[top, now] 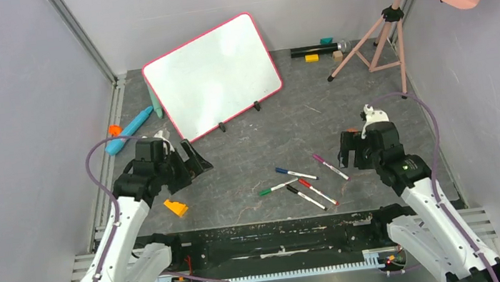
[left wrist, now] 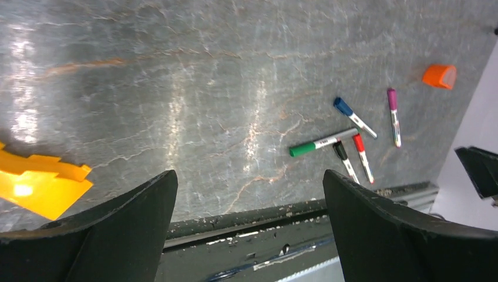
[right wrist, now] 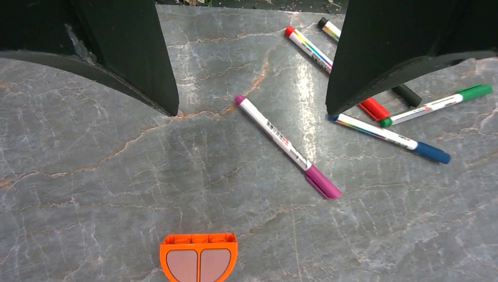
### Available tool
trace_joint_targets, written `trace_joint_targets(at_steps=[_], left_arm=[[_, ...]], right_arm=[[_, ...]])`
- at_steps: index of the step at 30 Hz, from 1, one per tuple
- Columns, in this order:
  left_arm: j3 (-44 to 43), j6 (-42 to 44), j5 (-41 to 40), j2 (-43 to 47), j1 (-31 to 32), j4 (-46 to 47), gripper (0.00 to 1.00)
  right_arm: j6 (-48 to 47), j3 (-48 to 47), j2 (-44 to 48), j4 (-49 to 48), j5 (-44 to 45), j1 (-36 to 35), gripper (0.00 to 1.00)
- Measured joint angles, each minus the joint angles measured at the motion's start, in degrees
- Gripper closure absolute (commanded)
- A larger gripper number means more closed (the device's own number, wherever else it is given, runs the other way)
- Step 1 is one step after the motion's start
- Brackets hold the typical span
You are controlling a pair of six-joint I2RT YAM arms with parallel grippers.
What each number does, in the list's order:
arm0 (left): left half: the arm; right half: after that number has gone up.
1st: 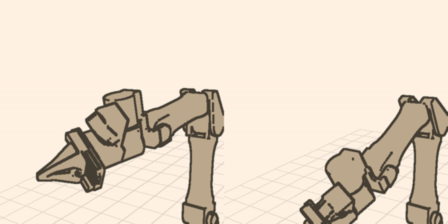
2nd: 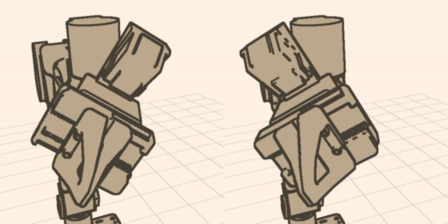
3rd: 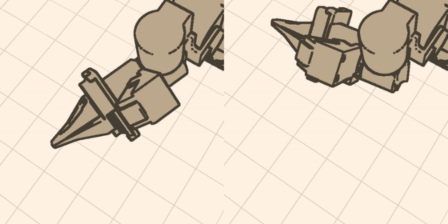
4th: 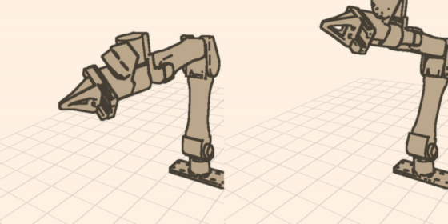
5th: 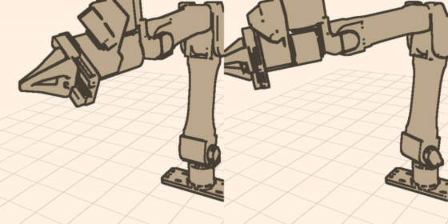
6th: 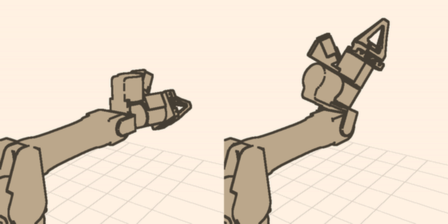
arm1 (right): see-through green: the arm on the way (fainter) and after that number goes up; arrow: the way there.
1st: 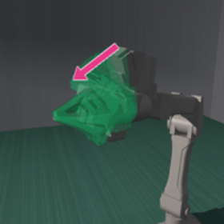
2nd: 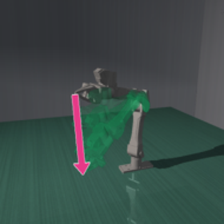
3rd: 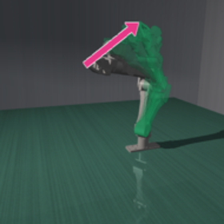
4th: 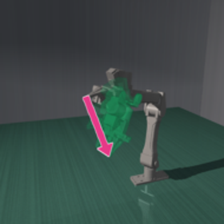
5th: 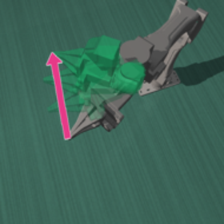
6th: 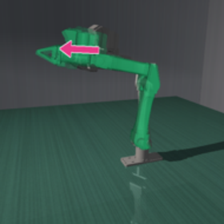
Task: Write a sentence on the whiteboard
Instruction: Open the whiteboard marker at the center of the board.
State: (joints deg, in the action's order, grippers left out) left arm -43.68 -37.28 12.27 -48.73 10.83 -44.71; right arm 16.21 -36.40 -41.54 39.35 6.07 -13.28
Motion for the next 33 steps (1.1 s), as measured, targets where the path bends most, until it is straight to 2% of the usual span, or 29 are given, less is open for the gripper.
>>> trace_joint_targets(at_steps=[7,13,22,25,33], left_arm=[[0.3,2.3,5.4,-3.1,1.0,1.9,0.00],[0.3,3.5,9.0,-4.2,3.6,3.7,0.00],[0.2,7.0,10.9,-5.1,5.1,6.1,0.00],[-0.1,7.8,10.7,-5.2,5.1,6.3,0.00],[-1.0,8.9,10.2,-5.2,5.2,6.9,0.00]], right_arm=[[-3.4,5.4,1.6,-5.1,-4.2,0.0,0.02],[-6.7,5.5,-4.0,-9.3,-12.4,-0.9,0.02],[-8.0,5.5,-7.3,-11.0,-10.5,-11.7,0.01],[-8.2,5.5,-8.9,-12.1,-9.7,-15.5,0.11],[-8.5,5.5,-13.6,-13.1,-5.6,-23.5,0.25]])
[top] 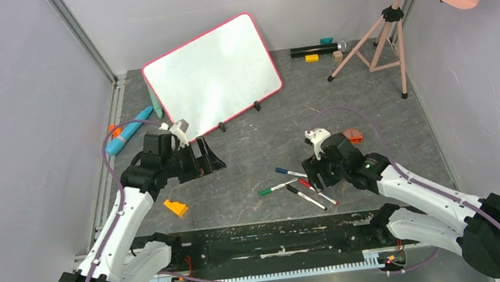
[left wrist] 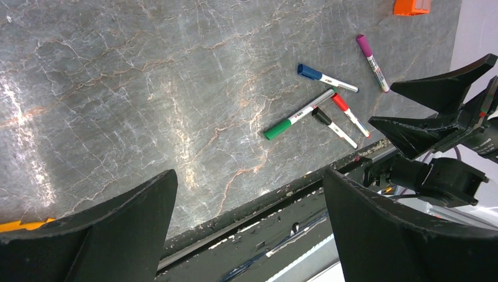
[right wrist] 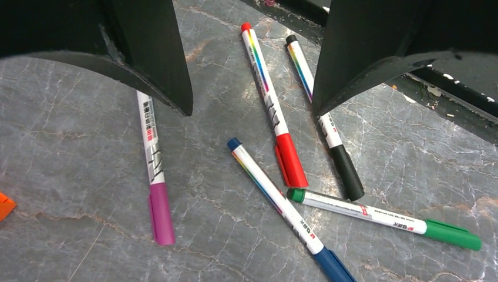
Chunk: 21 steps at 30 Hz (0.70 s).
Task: Write a sentence on the whiteboard
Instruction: Open the whiteboard marker at the center of the board.
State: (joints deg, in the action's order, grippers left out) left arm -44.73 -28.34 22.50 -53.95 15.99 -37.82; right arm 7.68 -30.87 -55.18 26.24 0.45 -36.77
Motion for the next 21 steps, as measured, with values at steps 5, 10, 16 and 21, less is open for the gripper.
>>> trace_joint_targets(at_steps=[5,10,16,21], left_arm=[[0.0,0.6,-0.1,0.2,0.0,0.7,0.00],[0.0,0.6,-1.4,1.3,0.0,0.8,0.00],[0.0,0.6,-1.3,1.4,0.0,1.3,0.00],[0.1,0.6,-0.7,1.4,0.0,2.1,0.00]], right_arm=[[3.6,0.8,0.2,0.3,4.5,-5.6,0.29],[6.1,3.3,1.4,0.0,6.3,-9.8,0.33],[7.8,3.3,-0.8,-1.4,7.9,-14.7,0.38],[8.8,2.1,-6.8,-2.2,10.4,-20.1,0.44]])
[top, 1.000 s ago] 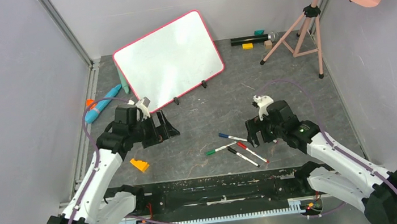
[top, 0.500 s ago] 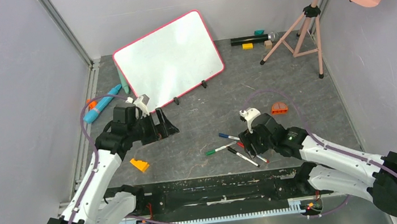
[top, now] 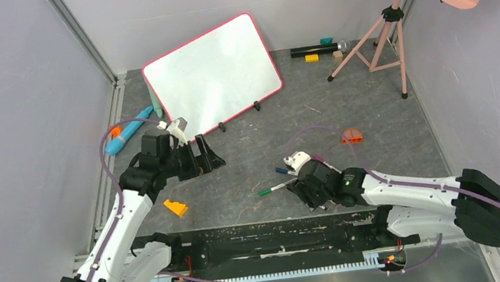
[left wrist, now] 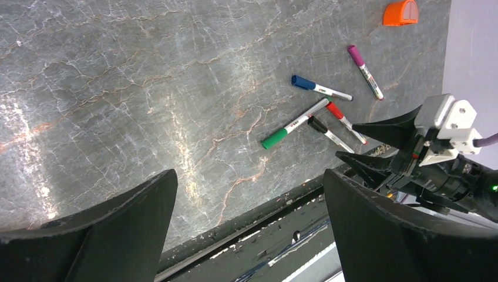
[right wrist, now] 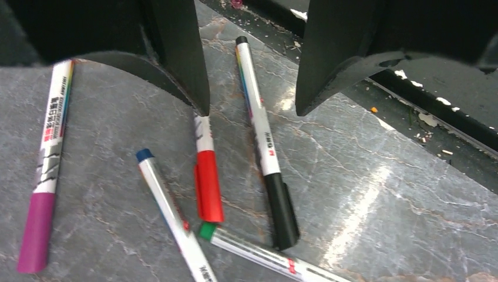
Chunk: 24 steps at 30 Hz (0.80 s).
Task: Write a sentence on the whiteboard
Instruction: Open the whiteboard marker at the center of the board.
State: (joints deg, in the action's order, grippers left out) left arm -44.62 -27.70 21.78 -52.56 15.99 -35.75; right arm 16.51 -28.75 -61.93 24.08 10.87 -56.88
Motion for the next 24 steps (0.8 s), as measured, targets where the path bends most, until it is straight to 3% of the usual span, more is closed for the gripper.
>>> trace_joint_targets(at_steps=[5,14,19,24], left_arm=[[0.0,0.0,0.9,0.0,0.0,0.1,0.00],[0.0,0.0,1.1,-0.4,0.3,0.2,0.00],[0.0,0.0,1.1,-0.4,0.3,0.3,0.00],[0.0,0.0,1.1,-0.4,0.3,0.3,0.00]], right_arm=[[1.2,-1.3,-3.1,-1.0,1.8,-3.0,0.59],[2.4,-1.3,-6.2,-1.8,3.5,-3.0,0.66],[1.8,-1.8,-8.7,-3.3,3.5,-3.0,0.87],[0.0,-5.2,-13.5,-4.3,3.3,-3.0,0.90]])
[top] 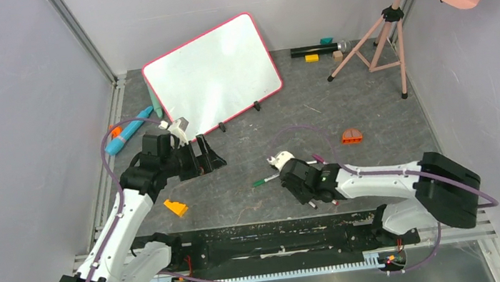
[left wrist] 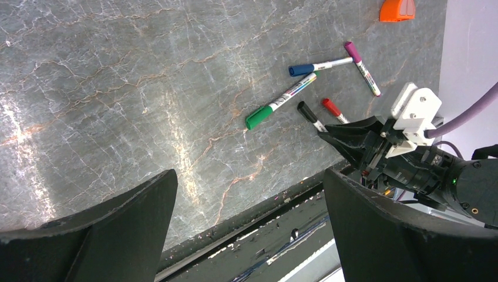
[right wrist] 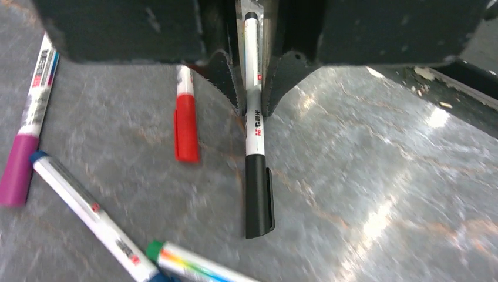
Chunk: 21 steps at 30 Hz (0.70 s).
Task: Write a sentence on the whiteboard
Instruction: Open the whiteboard marker at the center of the board.
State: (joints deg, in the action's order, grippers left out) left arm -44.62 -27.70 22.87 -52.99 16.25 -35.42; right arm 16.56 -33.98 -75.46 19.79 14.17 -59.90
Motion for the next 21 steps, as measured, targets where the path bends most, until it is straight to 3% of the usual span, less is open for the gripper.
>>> trace_joint_targets(at_steps=[6,12,17,21], left_arm=[[0.0,0.0,-0.1,0.0,0.0,0.0,0.00],[0.0,0.0,-0.3,0.0,0.0,0.0,0.00],[0.0,0.0,-0.3,0.1,0.0,0.0,0.00],[0.0,0.0,-0.3,0.1,0.0,0.0,0.00]], right_arm=[[-3.0,-7.6,-8.1,-1.8,-0.3,0.0,0.91],[-4.6,-12.0,-12.8,-2.6,-0.2,0.1,0.84],[-6.4,-13.2,-13.7,-2.6,-0.9,2.3,0.51],[-9.2,-13.2,-13.4,-2.6,-2.1,4.7,0.48]])
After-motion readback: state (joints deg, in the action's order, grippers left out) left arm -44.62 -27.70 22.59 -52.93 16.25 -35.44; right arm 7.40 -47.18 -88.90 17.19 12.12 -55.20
